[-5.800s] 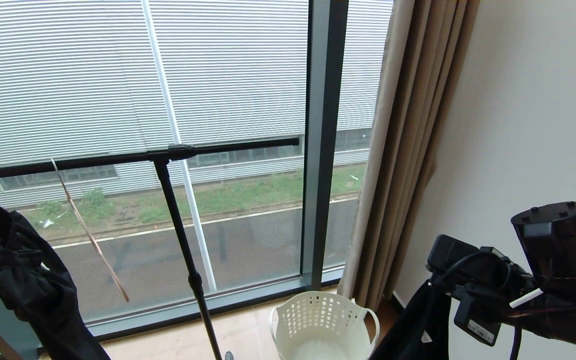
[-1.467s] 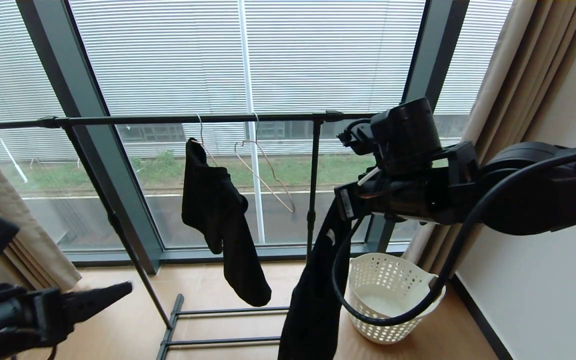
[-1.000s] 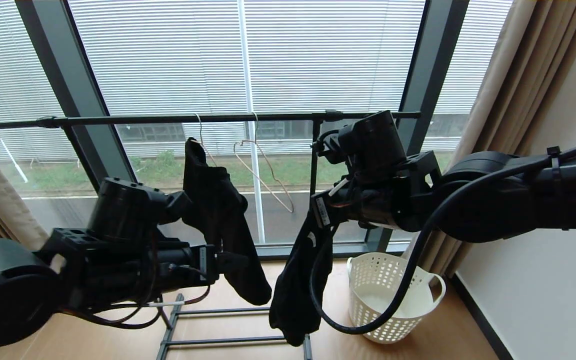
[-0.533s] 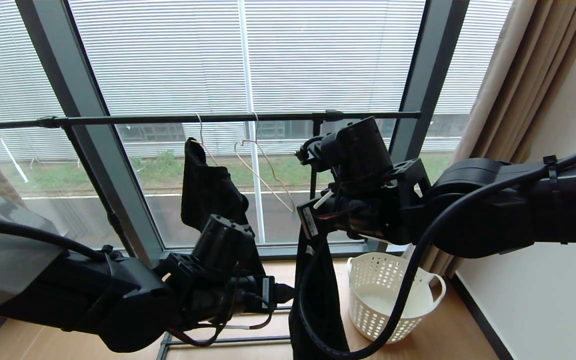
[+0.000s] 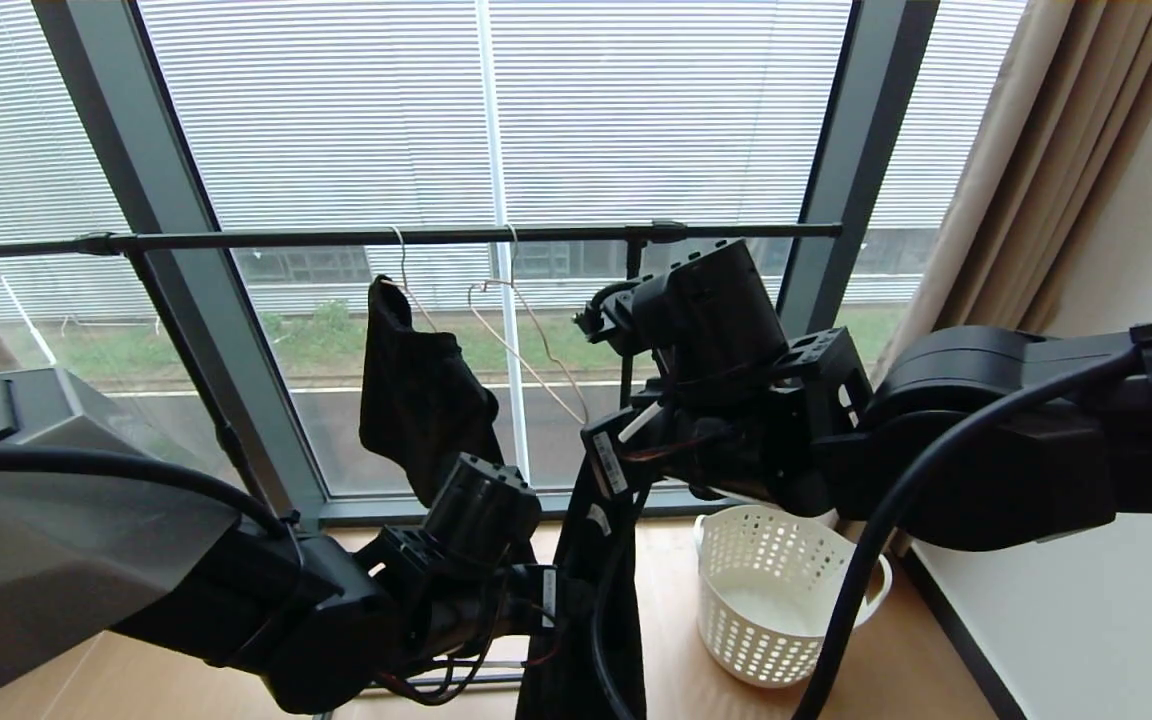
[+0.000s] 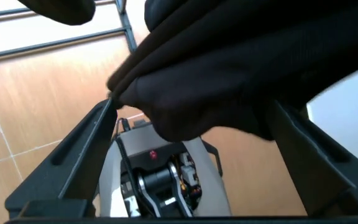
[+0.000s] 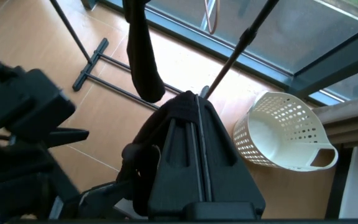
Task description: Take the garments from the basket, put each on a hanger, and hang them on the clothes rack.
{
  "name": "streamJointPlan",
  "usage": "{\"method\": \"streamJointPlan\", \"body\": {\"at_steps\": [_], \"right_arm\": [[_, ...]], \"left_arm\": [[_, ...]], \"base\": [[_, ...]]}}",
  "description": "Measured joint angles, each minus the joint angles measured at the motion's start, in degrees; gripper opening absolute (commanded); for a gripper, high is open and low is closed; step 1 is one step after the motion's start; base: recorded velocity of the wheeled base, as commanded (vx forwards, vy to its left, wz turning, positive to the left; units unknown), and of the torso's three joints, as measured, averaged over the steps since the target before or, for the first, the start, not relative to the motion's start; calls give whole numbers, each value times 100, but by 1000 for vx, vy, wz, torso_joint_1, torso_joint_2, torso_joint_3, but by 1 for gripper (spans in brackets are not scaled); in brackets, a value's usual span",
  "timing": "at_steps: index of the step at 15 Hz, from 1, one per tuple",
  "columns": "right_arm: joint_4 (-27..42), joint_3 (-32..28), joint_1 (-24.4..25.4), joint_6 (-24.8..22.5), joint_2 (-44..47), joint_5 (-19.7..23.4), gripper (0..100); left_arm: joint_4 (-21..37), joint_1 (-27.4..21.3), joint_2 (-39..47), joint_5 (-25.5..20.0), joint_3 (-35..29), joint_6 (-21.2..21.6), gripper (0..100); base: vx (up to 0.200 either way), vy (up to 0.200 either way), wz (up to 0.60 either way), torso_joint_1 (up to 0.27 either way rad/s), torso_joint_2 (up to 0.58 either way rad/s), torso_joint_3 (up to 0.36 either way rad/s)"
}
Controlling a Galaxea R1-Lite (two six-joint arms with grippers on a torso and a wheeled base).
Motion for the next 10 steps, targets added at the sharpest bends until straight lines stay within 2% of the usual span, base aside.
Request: {"method": "streamJointPlan", "body": {"at_steps": [4, 7, 8, 10], "right_arm": [[-6, 151, 80, 4, -160, -2, 0], [-15, 247, 87, 11, -273, -2, 0], [-15, 295, 87, 11, -322, -5, 0], [-15, 379, 84, 11, -394, -9, 0]], "left_arm": [[-55, 68, 265, 171, -146, 1, 100], [-55, 90, 340, 460, -268, 1, 100], [-55, 99, 345, 553, -257, 1, 0], [-52, 112, 318, 639, -182, 1, 0]], "base": [[0, 0, 0, 0, 0, 0], [0, 0, 0, 0, 0, 0], [0, 0, 0, 0, 0, 0], [0, 0, 0, 0, 0, 0]]}}
